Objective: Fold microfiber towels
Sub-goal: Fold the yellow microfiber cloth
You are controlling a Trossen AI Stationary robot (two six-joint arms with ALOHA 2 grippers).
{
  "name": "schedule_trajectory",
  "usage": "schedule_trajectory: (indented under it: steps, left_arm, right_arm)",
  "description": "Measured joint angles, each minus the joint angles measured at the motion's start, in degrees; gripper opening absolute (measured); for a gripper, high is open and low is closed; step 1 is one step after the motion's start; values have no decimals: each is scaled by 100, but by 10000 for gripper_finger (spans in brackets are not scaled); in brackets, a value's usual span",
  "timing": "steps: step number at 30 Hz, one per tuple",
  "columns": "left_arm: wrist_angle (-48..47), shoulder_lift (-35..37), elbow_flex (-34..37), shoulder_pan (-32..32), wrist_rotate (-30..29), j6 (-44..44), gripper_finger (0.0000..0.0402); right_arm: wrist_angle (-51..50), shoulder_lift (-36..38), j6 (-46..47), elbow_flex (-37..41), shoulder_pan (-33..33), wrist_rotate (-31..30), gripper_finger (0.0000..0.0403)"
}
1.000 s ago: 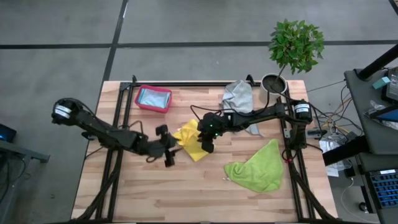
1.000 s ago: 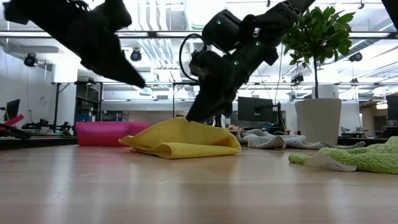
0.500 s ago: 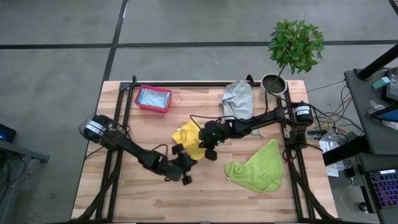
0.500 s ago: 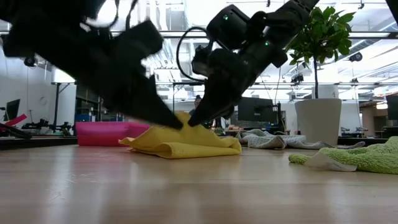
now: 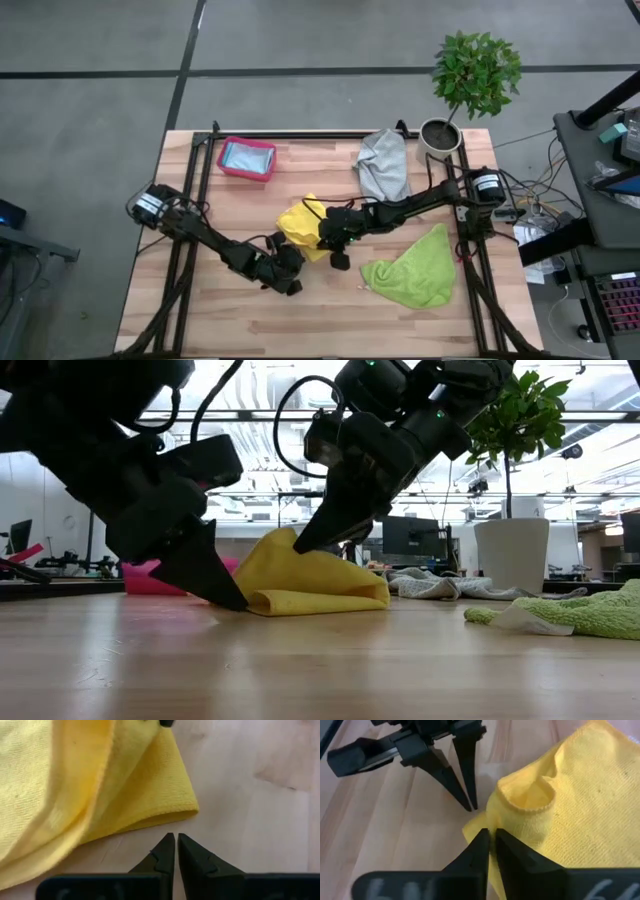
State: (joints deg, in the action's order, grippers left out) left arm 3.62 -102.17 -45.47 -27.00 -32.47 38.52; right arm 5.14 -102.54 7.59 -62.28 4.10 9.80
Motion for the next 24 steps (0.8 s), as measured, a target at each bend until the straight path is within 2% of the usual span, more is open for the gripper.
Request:
schedule_trajectory:
  steps: [9, 13, 20, 24]
  left_arm:
    - [-463, 273, 1, 6, 107, 0, 8]
    - [-819, 587, 0, -20, 286, 19, 8]
    - [-929, 1143, 13, -98, 344, -92, 8]
    - [-945, 1232, 65, -130, 333, -136, 8]
  right_arm:
    - [-28, -85, 142, -13, 134, 74, 96]
    - [-77, 11, 85, -94, 146, 618, 111]
    - [-503, 229, -278, -337, 164, 731, 102]
    - [-905, 476, -630, -470, 1, 271, 77]
